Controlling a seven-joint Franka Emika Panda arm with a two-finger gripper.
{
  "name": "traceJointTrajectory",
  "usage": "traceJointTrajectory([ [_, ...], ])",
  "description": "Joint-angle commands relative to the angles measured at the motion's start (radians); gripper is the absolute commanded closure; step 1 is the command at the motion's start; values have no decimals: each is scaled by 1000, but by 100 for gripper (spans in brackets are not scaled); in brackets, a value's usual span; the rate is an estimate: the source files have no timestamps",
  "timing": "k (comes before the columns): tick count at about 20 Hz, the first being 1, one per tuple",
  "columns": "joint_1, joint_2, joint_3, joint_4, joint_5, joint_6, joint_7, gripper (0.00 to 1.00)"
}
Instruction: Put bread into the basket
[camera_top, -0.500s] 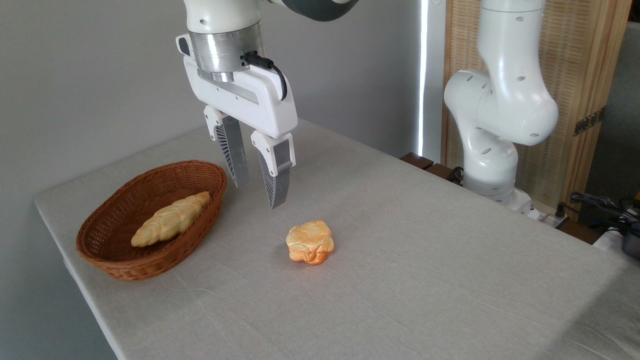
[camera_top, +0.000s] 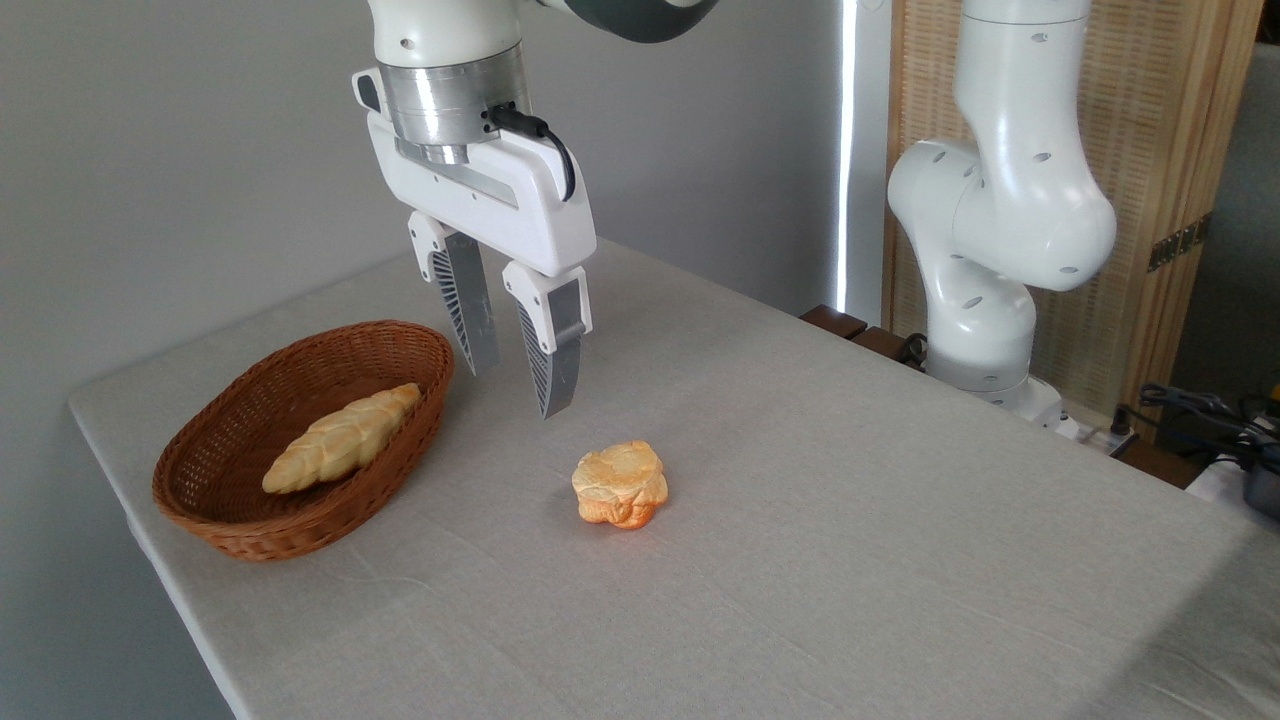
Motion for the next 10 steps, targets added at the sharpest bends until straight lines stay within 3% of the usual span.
traceJointTrajectory([
  [1,126,-4,-122,12,-17,-26,4,0],
  [10,139,0,-136,12,-17,-26,5,0],
])
